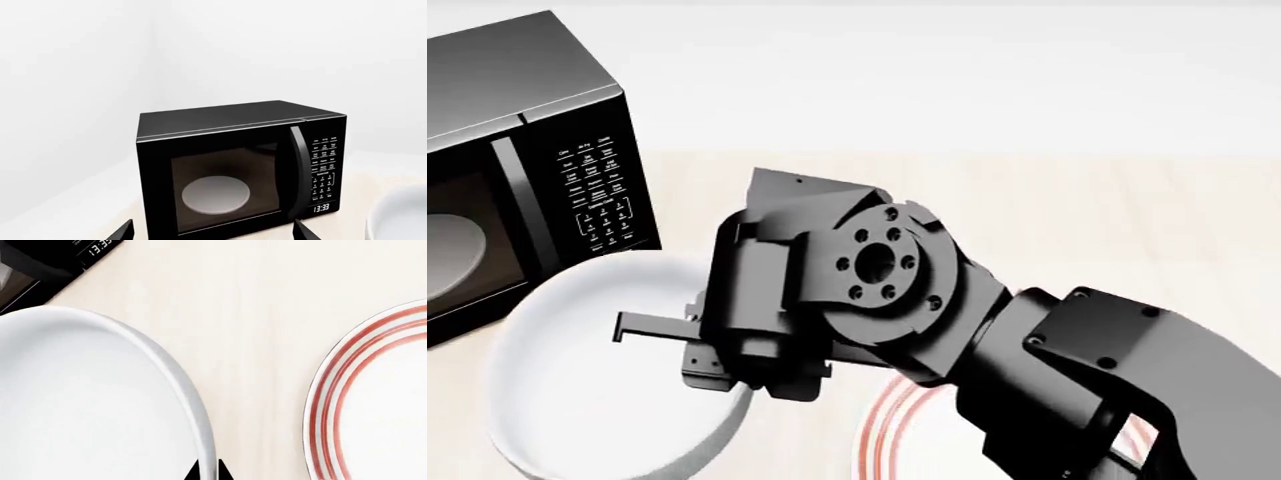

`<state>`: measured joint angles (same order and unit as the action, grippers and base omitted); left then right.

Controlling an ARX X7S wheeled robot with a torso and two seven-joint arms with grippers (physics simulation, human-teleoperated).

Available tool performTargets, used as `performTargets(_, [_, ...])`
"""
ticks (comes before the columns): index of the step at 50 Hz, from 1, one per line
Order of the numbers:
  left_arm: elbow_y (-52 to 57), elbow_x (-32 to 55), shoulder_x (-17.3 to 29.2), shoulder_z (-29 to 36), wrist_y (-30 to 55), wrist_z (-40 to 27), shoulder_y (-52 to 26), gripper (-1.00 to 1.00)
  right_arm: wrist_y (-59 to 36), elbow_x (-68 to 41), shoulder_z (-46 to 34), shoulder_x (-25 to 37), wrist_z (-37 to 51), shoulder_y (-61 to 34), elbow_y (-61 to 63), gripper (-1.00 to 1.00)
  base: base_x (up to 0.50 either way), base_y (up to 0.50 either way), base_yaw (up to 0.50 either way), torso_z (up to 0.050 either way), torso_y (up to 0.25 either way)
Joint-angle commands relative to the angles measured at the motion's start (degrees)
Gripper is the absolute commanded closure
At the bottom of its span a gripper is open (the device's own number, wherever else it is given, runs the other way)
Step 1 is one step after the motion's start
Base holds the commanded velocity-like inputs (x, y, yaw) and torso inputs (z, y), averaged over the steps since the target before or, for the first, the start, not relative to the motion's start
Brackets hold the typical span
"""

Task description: Put the white bowl to the right of the plate.

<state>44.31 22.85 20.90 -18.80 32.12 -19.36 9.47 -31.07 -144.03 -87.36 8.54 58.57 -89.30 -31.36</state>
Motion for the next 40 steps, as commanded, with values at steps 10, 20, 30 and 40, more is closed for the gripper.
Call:
performTargets(10, [-0.3, -0.2, 0.3, 0.8, 0.0, -0.5, -0.2, -1.0, -1.7, 0.1, 1.6, 4.5, 0.6, -4.2, -1.9, 1.0, 0.0, 0.0, 0.0, 0.0, 0.001])
performTargets(20, [-0.6, -0.3, 0.4, 1.2, 0.0, -0.8, -0.5, -1.0, -1.3, 0.5, 2.0, 9.1, 2.5, -6.0, 0.2, 1.0, 0.0, 0.0, 0.0, 0.0, 0.0])
performTargets(30, [-1.4, -0.8, 0.6, 2.2, 0.3, -1.2, -1.3, -1.0, -2.9, -1.5, 2.8, 13.5, 3.2, -7.9, -3.1, 1.0, 0.0, 0.0, 0.0, 0.0, 0.0])
performTargets(40, [-1.5, -0.7, 0.8, 2.4, 0.3, -1.4, -1.4, -1.0, -4.6, -1.5, 3.0, 16.3, 1.9, -8.7, -6.2, 1.0, 0.0, 0.0, 0.0, 0.0, 0.001])
